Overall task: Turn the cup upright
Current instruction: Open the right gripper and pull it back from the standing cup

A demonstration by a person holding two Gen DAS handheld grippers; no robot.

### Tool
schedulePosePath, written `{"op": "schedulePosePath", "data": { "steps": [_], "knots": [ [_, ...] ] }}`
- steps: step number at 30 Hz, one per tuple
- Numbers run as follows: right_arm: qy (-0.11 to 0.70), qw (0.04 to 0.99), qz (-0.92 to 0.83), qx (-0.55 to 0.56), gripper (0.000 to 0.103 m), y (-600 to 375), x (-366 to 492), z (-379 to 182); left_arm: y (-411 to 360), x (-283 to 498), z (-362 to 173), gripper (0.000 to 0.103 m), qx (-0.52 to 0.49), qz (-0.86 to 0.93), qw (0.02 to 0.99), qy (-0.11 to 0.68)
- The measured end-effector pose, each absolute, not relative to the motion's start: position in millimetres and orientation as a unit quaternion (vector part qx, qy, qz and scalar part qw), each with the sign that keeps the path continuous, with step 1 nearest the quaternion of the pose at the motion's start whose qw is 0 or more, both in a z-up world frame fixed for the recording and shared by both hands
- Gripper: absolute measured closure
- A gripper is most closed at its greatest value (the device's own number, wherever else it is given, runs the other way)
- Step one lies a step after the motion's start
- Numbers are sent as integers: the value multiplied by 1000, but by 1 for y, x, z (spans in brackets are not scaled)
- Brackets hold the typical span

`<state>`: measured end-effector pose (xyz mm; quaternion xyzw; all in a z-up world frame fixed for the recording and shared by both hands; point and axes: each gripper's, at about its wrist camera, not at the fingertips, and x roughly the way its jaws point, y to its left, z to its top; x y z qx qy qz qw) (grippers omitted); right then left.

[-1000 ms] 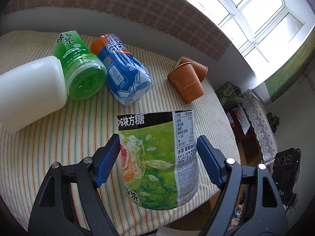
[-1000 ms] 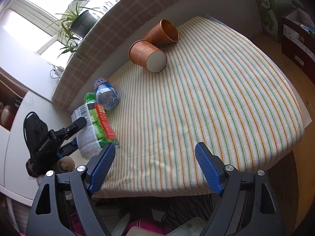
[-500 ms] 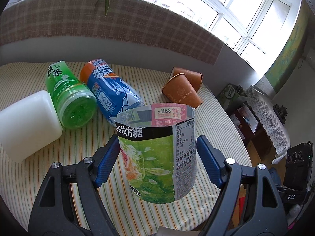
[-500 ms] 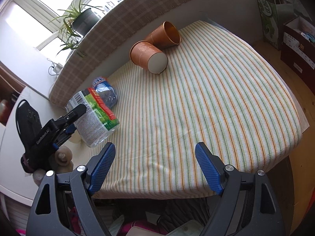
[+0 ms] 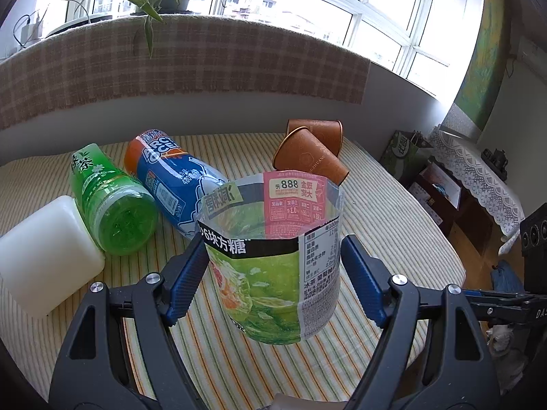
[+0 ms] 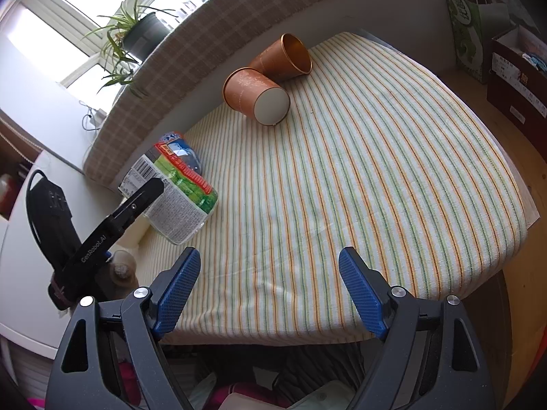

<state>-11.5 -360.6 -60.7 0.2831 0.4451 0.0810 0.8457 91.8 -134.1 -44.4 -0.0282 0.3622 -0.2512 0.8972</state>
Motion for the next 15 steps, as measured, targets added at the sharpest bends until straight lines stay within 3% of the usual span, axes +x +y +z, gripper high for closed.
{"op": "schedulePosePath", "data": {
  "steps": [15],
  "knots": [
    [448, 844, 82, 282, 20, -356, -9, -62, -139, 83, -48, 22, -10, -270, 890, 369]
  ]
}}
